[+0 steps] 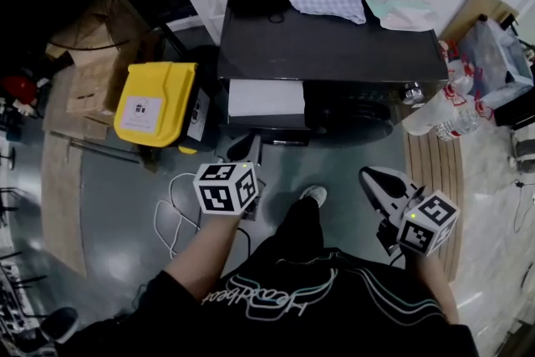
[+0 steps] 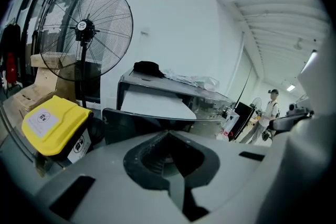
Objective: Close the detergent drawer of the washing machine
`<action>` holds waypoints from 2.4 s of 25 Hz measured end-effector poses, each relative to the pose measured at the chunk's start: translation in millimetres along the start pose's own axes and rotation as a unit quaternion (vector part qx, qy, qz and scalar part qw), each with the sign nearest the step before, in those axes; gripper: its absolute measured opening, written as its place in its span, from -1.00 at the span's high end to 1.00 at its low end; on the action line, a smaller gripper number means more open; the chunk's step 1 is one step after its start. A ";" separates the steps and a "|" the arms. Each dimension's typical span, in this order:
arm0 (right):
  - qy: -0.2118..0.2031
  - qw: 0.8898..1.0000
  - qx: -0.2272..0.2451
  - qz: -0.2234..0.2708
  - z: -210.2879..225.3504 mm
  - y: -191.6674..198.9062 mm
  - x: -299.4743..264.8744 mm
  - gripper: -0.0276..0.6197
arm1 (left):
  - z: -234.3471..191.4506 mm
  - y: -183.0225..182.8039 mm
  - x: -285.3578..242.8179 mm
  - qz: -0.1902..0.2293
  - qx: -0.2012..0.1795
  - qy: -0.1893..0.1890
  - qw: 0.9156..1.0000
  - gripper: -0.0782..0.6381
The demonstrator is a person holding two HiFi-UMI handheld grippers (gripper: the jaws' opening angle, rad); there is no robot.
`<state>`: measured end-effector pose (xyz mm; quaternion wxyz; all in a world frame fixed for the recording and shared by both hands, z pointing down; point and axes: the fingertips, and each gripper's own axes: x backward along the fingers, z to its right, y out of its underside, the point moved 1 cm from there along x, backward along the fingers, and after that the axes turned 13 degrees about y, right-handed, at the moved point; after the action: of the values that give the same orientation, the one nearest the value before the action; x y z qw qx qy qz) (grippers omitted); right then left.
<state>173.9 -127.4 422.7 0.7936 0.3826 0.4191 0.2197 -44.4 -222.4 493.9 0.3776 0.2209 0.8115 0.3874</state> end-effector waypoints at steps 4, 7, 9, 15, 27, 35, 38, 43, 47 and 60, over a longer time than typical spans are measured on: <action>0.000 1.000 0.001 0.018 4.2 -7.6 -1.0 0.83 | -4.4 -6.8 -6.4 0.000 0.002 -0.006 1.000 0.72; 0.002 1.000 0.000 0.020 6.8 -11.7 -1.5 0.83 | -8.2 -11.4 -11.5 0.000 0.001 -0.008 1.000 0.72; 0.005 1.000 0.001 0.023 10.0 -14.4 -1.9 0.83 | -10.1 -14.4 -14.5 0.001 0.001 -0.009 1.000 0.72; 0.012 1.000 -0.006 0.025 18.6 -21.0 -4.5 0.83 | -16.0 -22.7 -22.7 0.003 -0.001 -0.010 1.000 0.72; 0.019 0.999 -0.015 0.029 27.7 -30.5 -9.7 0.83 | -26.5 -36.3 -35.9 0.000 -0.004 -0.018 1.000 0.72; 0.025 0.999 -0.022 0.023 36.0 -33.9 -14.0 0.83 | -27.3 -37.9 -37.5 0.005 -0.016 -0.017 1.000 0.72; 0.022 0.999 -0.020 0.027 39.8 -36.4 -18.8 0.83 | -27.6 -39.2 -38.2 0.006 -0.017 -0.016 1.000 0.72; 0.018 0.999 -0.023 0.027 41.8 -38.9 -25.3 0.83 | -35.5 -46.6 -47.2 0.005 -0.014 -0.023 1.000 0.72; 0.021 0.999 -0.027 0.026 45.8 -41.6 -27.9 0.83 | -45.4 -61.1 -61.9 0.001 0.001 -0.025 1.000 0.72; 0.025 0.999 -0.033 0.032 59.2 -47.7 -33.5 0.83 | -45.7 -62.1 -64.3 0.017 -0.017 -0.029 0.999 0.72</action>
<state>206.1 -204.0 422.7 0.7875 0.3636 0.4192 0.2683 -44.7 -322.8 491.9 0.3982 0.2391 0.7897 0.4008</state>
